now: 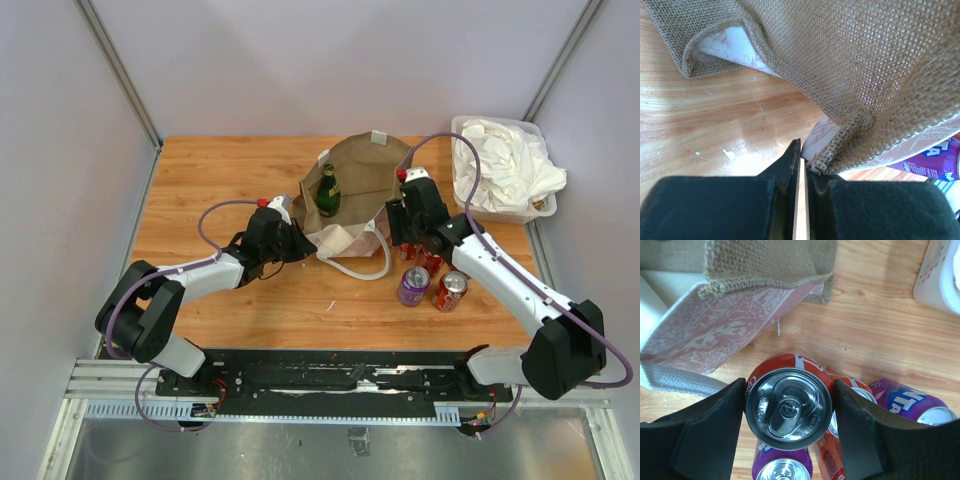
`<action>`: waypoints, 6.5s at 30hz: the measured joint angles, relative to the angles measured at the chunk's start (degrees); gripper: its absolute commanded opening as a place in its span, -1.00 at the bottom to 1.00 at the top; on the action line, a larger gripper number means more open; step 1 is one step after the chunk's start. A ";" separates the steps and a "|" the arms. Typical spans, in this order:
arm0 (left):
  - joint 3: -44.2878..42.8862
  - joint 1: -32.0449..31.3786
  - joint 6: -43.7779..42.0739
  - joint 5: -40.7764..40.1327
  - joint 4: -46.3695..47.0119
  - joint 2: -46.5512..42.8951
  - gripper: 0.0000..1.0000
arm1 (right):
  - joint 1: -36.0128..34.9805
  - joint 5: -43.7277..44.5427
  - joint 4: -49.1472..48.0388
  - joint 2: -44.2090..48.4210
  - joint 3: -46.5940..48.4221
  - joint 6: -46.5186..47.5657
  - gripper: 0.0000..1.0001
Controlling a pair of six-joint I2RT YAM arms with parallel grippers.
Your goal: Take the beverage out of the canvas bag
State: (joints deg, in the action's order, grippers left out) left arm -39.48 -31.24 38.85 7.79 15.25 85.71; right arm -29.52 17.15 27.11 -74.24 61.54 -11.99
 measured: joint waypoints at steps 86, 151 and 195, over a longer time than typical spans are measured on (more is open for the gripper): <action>0.94 0.00 0.48 -0.13 0.55 -0.28 -0.82 | -5.33 1.55 2.21 3.06 6.56 -0.74 0.48; 2.01 0.00 1.70 0.04 2.27 -0.11 -0.82 | -6.99 -0.02 16.79 13.46 -12.76 -13.53 0.78; 0.66 0.00 2.73 1.11 1.73 -0.04 -0.82 | -7.98 -5.77 -9.88 -39.87 40.52 8.66 0.48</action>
State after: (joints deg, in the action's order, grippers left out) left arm -38.83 -31.24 41.58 8.91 16.97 85.67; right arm -37.50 11.38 17.23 -114.10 102.06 -3.33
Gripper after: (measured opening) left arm 0.092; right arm 0.743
